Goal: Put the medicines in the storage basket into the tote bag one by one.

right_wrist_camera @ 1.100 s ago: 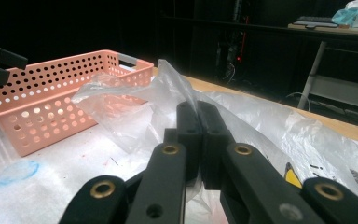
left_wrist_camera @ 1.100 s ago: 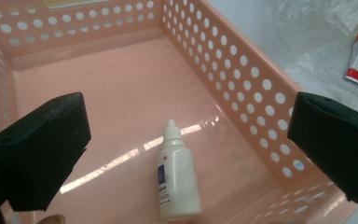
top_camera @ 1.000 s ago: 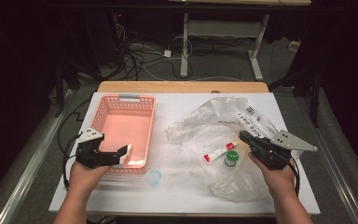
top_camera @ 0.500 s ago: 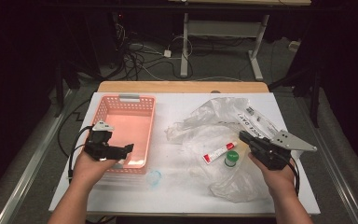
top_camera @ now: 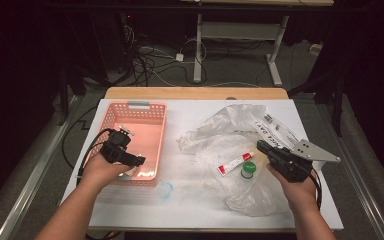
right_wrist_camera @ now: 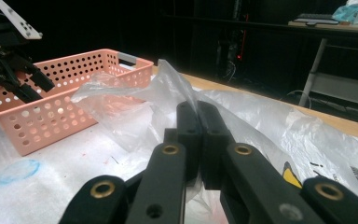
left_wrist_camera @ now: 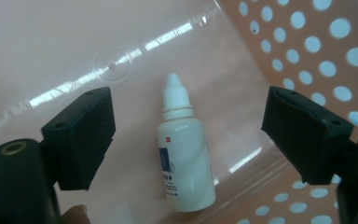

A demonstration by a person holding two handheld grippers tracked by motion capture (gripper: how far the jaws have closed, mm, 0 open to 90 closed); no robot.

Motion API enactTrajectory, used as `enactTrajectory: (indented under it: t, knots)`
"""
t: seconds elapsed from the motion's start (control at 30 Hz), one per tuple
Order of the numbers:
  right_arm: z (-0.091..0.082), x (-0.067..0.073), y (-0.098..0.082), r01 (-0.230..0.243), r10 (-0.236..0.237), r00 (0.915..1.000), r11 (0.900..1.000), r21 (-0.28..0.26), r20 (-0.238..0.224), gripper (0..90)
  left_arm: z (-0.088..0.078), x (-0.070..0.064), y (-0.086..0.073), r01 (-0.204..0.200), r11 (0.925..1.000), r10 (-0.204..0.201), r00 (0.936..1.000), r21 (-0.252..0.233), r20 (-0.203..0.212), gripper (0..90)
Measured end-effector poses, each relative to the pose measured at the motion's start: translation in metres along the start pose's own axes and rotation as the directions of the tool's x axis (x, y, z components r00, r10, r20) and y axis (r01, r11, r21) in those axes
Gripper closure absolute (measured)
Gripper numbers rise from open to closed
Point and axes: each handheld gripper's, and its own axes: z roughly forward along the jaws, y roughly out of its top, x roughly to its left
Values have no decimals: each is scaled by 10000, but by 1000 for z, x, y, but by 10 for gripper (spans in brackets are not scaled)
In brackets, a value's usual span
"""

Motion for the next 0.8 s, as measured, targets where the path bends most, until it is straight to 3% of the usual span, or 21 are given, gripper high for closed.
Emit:
enactTrajectory:
  t: [0.23,0.33,0.47,0.7,0.8]
  knots:
    - [1,1,0,48,-48,10000,10000,16,-5,893,10,4,7,280,9903,-296,9995,1363,98,291]
    - [0,1,0,76,-76,10000,10000,25,-21,893,15,6,10,348,9805,-411,9987,1932,286,330]
    - [0,1,0,16,-16,10000,10000,31,-7,893,21,4,14,146,9654,-204,9996,2604,193,387]
    - [0,1,0,86,-86,10000,10000,27,-7,893,27,7,17,272,9508,-411,9984,3087,387,473]
    - [1,1,0,77,-77,10000,10000,20,-2,893,28,5,17,109,9505,-233,9991,3107,362,539]
